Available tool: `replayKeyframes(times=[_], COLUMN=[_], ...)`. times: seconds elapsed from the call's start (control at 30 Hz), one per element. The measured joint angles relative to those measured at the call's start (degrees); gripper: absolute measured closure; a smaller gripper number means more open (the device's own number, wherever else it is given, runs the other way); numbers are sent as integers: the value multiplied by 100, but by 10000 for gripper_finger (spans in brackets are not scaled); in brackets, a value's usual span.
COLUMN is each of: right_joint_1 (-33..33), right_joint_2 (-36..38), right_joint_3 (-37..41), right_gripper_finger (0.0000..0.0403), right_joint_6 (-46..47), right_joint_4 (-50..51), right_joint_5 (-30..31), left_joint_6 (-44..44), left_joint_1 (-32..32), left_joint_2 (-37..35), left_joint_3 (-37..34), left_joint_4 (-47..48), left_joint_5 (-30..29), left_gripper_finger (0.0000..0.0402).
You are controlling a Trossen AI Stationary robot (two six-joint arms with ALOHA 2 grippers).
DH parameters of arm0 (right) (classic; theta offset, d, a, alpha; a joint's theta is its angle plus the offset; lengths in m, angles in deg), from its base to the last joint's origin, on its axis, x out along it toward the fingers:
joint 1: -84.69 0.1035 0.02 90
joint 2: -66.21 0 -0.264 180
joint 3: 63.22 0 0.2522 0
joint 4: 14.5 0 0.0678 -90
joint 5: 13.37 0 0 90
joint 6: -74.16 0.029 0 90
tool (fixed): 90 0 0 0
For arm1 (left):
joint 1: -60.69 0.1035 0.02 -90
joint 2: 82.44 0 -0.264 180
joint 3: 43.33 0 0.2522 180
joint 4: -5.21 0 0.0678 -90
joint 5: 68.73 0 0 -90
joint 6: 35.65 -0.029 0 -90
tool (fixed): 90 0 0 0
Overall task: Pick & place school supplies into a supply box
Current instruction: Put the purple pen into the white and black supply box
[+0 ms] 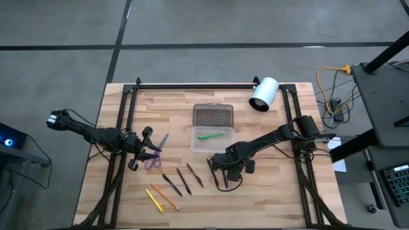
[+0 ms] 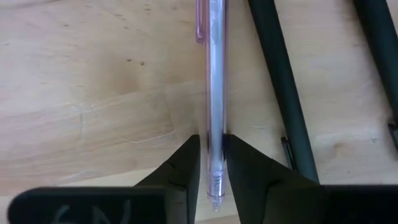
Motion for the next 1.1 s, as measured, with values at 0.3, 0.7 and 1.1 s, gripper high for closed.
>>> replayKeyframes(times=[0.3,0.7,1.1], right_joint_1=[2,2,84], right_joint_2=[-2,-39,17], right_joint_3=[-1,-250,-356], right_gripper_finger=[371,375,376], right_joint_6=[-16,190,534], right_joint_4=[75,605,1006], right_joint_5=[2,-18,-25], left_joint_6=[0,0,-1], left_joint_1=[0,0,-1], left_joint_2=[0,0,-2], left_joint_3=[1,2,2], left_joint_4=[-1,-1,-1], left_joint_5=[0,0,0], left_gripper_finger=[306,306,306])
